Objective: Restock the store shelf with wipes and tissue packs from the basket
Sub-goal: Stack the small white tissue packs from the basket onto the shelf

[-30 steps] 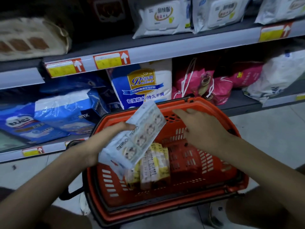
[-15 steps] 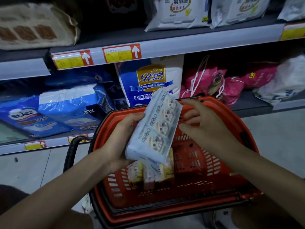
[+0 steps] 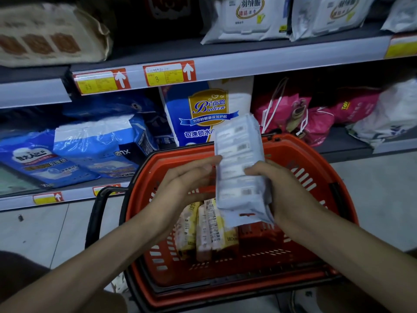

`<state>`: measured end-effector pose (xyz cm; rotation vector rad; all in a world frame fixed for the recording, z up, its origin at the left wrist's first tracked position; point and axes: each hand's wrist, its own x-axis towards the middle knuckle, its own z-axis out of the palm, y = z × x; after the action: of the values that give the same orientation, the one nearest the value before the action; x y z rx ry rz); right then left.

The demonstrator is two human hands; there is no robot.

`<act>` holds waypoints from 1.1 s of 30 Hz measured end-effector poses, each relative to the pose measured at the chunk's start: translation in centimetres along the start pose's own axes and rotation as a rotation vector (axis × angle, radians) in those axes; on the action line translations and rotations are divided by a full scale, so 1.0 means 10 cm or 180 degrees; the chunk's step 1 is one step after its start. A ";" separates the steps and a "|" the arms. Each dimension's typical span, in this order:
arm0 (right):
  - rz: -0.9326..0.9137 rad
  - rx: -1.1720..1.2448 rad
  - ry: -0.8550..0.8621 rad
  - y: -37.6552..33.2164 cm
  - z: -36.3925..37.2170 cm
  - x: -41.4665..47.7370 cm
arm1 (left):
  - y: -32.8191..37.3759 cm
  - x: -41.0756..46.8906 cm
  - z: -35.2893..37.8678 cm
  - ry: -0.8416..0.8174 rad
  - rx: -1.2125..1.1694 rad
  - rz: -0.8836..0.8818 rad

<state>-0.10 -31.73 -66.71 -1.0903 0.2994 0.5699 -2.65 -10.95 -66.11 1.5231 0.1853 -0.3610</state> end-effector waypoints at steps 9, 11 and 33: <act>0.0069 0.0391 -0.0434 -0.15 -0.03 -0.07 | 0.23 0.00 -0.09 0.0348 -0.0062 0.0349; -0.0001 0.0294 -0.0401 -0.17 0.01 -0.07 | 0.25 -0.03 -0.08 0.0416 0.0129 0.0509; -0.2081 -0.2094 -0.1363 -0.46 1.03 -1.00 | 1.00 -1.00 -0.45 -0.0116 -0.0521 0.0880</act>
<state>-6.18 -26.94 -53.78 -1.5586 -0.6493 0.2913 -8.07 -5.25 -53.50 1.3576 -0.0248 -0.1490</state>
